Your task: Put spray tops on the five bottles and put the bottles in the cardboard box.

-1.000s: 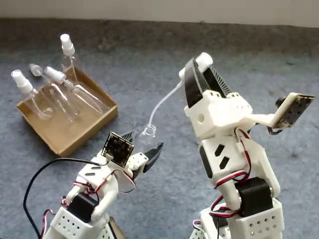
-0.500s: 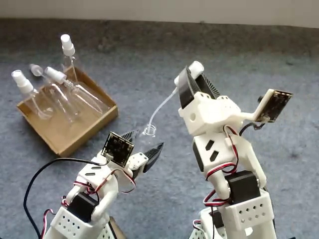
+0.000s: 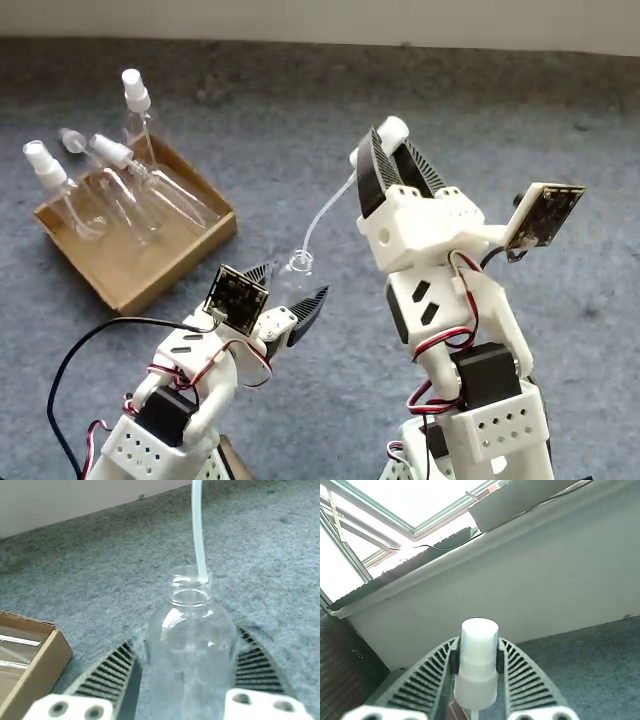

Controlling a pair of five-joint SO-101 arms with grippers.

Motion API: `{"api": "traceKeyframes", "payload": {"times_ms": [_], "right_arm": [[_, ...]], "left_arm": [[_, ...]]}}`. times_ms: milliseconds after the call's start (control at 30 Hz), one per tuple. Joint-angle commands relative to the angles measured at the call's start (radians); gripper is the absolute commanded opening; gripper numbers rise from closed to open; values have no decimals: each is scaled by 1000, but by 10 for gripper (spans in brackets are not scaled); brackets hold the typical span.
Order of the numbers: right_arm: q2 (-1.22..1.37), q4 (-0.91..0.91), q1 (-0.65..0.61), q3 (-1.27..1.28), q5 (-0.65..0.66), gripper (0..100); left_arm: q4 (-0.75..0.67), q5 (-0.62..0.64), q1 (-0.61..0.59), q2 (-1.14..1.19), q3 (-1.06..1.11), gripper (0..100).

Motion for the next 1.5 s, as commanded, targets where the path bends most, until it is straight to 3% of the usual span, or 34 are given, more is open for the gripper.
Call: {"api": "traceKeyframes", "payload": {"times_ms": [0,267,633,833,967,1200,1467], "right_arm": [[-13,-30,45,-59,17,38],[-12,-61,36,-21,11,38],[-12,-97,-74,53,15,38],[-12,76,-81,68,17,38],[-12,96,-84,148,20,38],[-12,96,-239,263,288,38],[-12,99,-278,268,310,38]], "left_arm": [[-25,6,19,-8,19,133],[-25,8,19,-8,19,133],[-23,6,18,-8,19,133],[-28,6,8,-8,16,133],[-61,6,8,-8,18,133],[-60,9,8,-8,18,133],[-60,6,8,-8,18,133]]}}
